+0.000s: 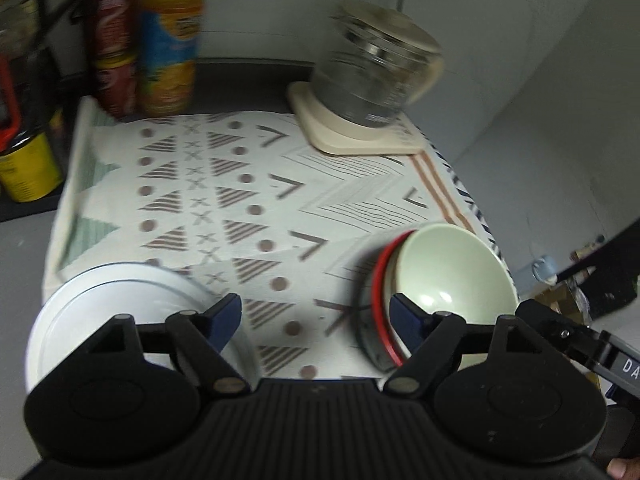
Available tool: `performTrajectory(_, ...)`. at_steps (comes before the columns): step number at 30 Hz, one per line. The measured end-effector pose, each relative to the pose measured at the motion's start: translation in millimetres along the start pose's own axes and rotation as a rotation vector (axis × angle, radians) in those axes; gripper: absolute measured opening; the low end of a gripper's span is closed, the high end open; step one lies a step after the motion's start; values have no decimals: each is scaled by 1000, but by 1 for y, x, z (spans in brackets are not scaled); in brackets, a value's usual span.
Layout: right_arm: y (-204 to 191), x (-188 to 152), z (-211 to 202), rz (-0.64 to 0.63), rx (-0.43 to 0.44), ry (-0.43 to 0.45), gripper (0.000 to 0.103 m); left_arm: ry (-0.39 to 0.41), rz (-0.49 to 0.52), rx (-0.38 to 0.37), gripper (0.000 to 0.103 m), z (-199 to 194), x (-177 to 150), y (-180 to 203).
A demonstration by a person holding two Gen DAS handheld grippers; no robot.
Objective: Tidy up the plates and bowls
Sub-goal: 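Move the right gripper to the red bowl stack and grasp its rim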
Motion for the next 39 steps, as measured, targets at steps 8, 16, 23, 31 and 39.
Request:
performTrajectory(8, 41, -1, -8, 74, -110, 34, 86, -48, 63, -73, 79, 28, -2, 35)
performTrajectory(16, 77, -11, -7, 150, -210, 31, 86, -98, 111, -124, 79, 56, -5, 54)
performTrajectory(23, 92, -26, 1, 226, -247, 4, 84, -164, 126, -134, 75, 82, -11, 54)
performTrajectory(31, 91, -42, 25, 311, -252, -51, 70, -231, 124, -160, 53, 110, -17, 44)
performTrajectory(39, 92, -53, 50, 361, -275, -106, 59, -273, 119, -182, 37, 129, -17, 41)
Point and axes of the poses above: each gripper's, at about its wrist camera, not at the fingertips, and z roughly the way its jaws point, y to its right, x to its top, the point moved 7 cm from there along z, roughly the way its jaws point, and after that the axes turned 9 degrees about y, right-handed, at the moved point
